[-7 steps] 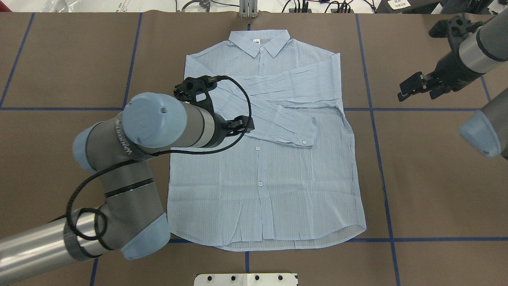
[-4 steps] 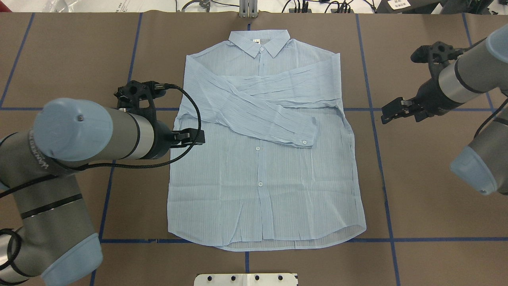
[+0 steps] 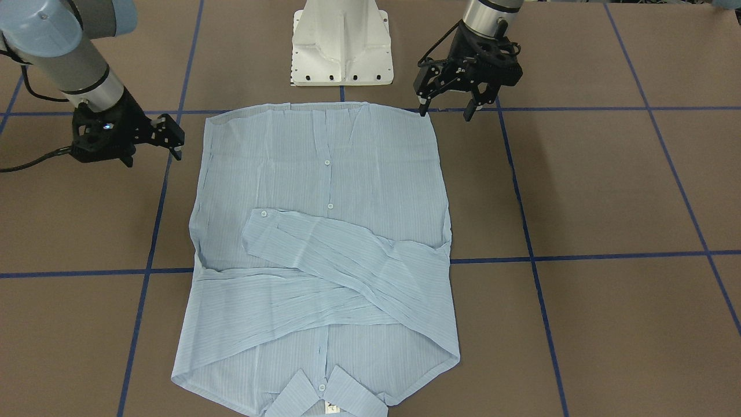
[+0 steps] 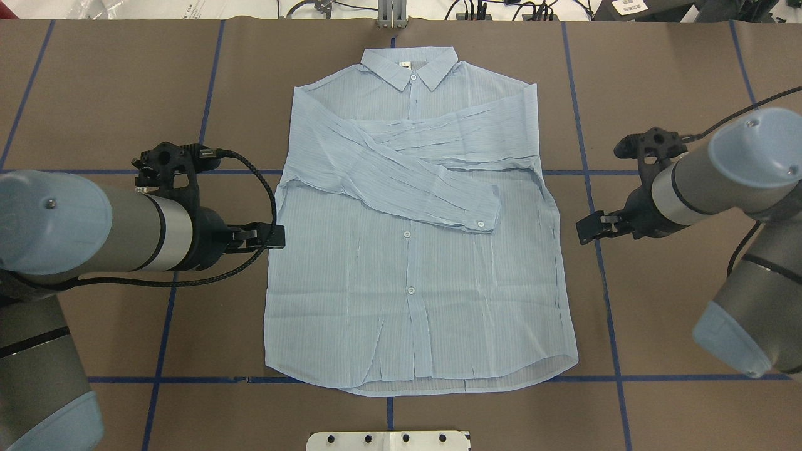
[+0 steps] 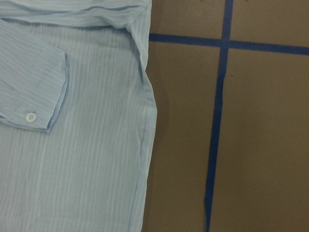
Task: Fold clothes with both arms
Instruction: 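Move both grippers down beside the shirt's sides toward the hem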
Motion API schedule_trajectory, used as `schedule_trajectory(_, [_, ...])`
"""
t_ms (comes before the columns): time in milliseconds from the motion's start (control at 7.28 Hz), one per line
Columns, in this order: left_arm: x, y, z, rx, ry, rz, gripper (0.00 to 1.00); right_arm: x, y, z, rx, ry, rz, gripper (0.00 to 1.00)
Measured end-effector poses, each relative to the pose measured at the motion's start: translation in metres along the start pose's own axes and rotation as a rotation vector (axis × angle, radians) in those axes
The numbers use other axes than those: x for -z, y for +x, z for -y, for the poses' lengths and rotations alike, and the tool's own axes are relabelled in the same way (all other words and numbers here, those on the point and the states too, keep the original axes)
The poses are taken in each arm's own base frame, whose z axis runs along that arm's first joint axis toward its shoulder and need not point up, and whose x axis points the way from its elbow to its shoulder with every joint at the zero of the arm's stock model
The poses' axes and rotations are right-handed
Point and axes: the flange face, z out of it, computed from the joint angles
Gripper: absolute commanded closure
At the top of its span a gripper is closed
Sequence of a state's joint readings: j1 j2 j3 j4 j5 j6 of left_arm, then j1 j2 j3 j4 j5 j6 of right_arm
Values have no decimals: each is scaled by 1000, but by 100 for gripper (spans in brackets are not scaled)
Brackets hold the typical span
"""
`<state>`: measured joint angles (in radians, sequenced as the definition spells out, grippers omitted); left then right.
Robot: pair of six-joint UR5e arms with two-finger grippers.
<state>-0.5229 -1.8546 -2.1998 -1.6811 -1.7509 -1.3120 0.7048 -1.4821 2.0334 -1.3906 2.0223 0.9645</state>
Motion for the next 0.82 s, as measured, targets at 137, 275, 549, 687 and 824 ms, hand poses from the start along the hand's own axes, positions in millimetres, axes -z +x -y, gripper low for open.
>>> schedule_trajectory(137, [-1, -6, -2, -10, -4, 1, 0, -17, -13, -23, -8, -10, 8, 0])
schedule_trajectory(275, [-2, -9, -3, -13, -6, 0, 0, -34, -28, -46, -16, -28, 10, 0])
schedule_trajectory(549, [-6, -14, -5, -16, -12, -2, 0, -60, -40, -83, -8, -81, -6, 0])
schedule_trajectory(687, [-6, -15, -7, -17, -19, -9, 0, -69, -41, -97, -1, -110, -16, 1])
schedule_trajectory(824, [-5, -14, -7, -18, -23, -14, 0, -77, -42, -109, 6, -135, -24, 4])
